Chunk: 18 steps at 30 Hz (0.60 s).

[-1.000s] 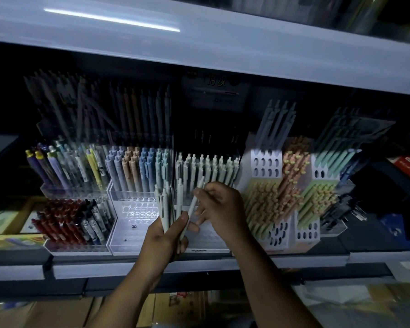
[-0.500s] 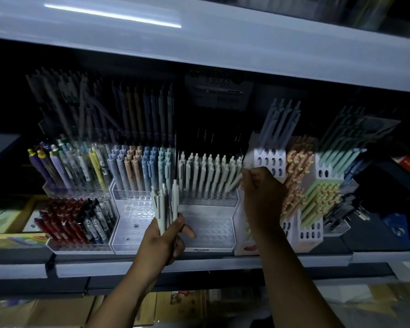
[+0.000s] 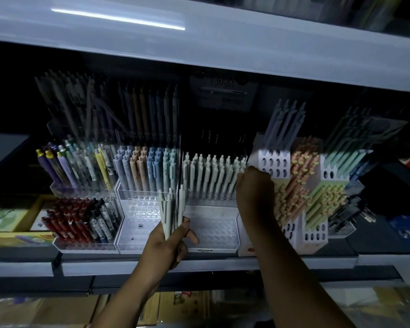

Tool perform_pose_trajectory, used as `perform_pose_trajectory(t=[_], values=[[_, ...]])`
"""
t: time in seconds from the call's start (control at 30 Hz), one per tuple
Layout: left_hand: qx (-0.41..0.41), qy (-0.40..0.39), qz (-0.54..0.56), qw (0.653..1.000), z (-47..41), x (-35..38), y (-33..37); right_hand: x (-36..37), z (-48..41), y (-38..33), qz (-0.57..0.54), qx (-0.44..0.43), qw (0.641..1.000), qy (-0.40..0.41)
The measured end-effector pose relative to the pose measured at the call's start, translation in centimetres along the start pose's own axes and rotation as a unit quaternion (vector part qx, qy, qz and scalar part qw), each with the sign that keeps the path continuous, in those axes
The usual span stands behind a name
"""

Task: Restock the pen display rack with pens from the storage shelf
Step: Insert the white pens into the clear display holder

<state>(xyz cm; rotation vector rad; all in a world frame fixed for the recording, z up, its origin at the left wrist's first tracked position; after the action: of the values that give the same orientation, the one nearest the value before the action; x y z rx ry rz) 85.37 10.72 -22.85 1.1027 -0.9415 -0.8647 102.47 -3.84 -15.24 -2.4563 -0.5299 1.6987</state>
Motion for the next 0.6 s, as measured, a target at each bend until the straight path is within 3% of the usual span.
perform_pose_trajectory(t=[0.17, 0.6], values=[[0.006, -0.002, -0.006, 1.000, 0.1, 0.0, -0.1, -0.4, 0.1, -0.6, 0.021, 0.039, 0.998, -0.053], [-0.005, -0.005, 0.000, 1.000, 0.6, 0.1, 0.2, 0.9, 1.1, 0.0, -0.052, 0.038, 0.998, -0.026]])
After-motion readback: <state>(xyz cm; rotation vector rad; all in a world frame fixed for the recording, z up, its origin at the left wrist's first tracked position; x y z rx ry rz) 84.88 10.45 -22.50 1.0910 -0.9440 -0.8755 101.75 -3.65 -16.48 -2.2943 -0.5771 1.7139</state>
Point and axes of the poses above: each hand's wrist, its own z-axis away from the middle knuckle, its own x-axis out of the palm, y = z × x, the point moved 3 cm from there along -z, towards the middle knuckle
